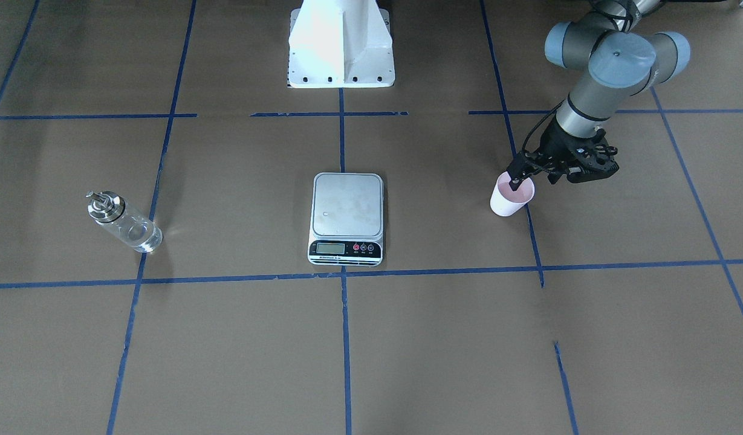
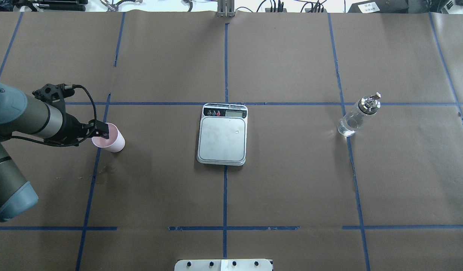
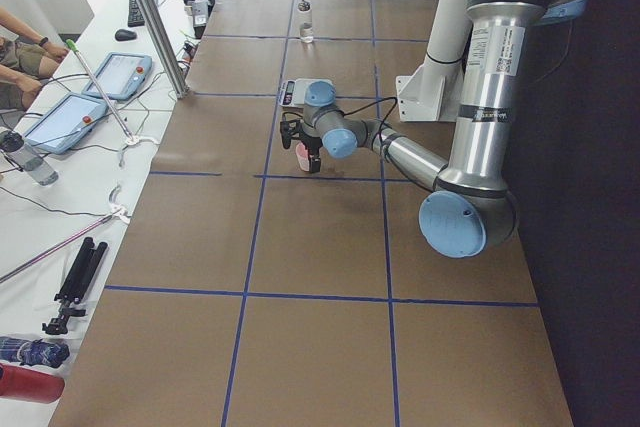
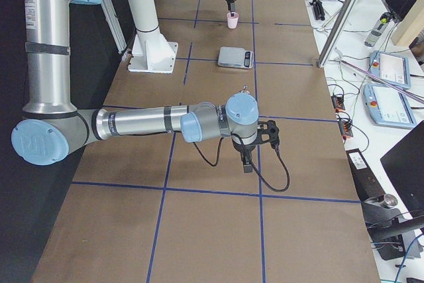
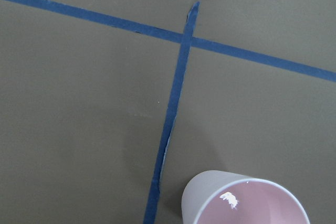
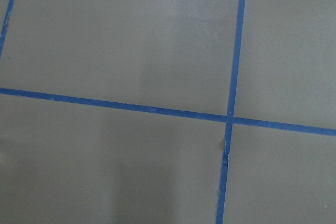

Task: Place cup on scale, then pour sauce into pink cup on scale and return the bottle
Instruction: 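Reach the left gripper down to the pink cup and grasp it, then lift the pink cup with the left gripper and carry it onto the scale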

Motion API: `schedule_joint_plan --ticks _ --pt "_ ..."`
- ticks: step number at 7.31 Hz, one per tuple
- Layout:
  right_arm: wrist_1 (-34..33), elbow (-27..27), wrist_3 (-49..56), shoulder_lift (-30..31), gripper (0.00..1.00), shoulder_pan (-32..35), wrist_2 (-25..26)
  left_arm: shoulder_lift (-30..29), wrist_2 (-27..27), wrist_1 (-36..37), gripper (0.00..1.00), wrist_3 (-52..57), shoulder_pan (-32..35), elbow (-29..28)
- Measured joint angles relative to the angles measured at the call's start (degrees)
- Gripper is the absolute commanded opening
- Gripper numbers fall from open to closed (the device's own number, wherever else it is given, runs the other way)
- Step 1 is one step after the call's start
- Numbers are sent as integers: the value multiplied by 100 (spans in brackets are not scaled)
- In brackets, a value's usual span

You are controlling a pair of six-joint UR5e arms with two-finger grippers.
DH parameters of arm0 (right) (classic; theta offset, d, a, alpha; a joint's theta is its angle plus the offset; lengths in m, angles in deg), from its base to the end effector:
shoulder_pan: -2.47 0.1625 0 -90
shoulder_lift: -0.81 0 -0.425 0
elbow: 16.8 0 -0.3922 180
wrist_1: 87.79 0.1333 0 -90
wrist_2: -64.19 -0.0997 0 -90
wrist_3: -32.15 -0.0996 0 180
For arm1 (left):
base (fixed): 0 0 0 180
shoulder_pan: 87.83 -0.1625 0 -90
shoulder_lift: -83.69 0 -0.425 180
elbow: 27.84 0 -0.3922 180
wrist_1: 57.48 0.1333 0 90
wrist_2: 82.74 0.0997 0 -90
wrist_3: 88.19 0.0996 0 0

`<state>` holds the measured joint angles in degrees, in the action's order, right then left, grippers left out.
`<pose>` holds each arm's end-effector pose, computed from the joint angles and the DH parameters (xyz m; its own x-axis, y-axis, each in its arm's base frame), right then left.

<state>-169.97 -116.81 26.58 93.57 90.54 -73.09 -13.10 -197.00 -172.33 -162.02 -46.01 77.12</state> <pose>0.0438 -0.4842 0.5768 0.6716 -0.1191 0.7313 -0.0328 0.9813 0.1899 0.3475 -0.4349 0.4291 0.5991 -0.1954 -0.7765 0.2276 0.9713 -0.0688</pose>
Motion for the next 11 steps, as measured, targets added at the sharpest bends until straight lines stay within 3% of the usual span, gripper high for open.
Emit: schedule_joint_plan --ticks 1,3,4,8,9,11 --pt "0 0 2 -2 100 0 0 -9 9 -3 78 0 -36 -28" --pt "0 9 3 -4 100 0 0 -20 28 -4 13 8 -64 -40" --pt "0 9 3 -4 100 0 -2 -22 28 -1 0 13 -65 -39" --pt "-8 4 3 -4 100 1 -14 -55 -10 123 0 -5 -53 135" --pt "-7 -4 5 -4 100 5 -16 -99 -30 446 0 -10 -39 392" --pt "-7 -78 9 5 100 8 1 -757 -38 1951 0 -9 1 1004"
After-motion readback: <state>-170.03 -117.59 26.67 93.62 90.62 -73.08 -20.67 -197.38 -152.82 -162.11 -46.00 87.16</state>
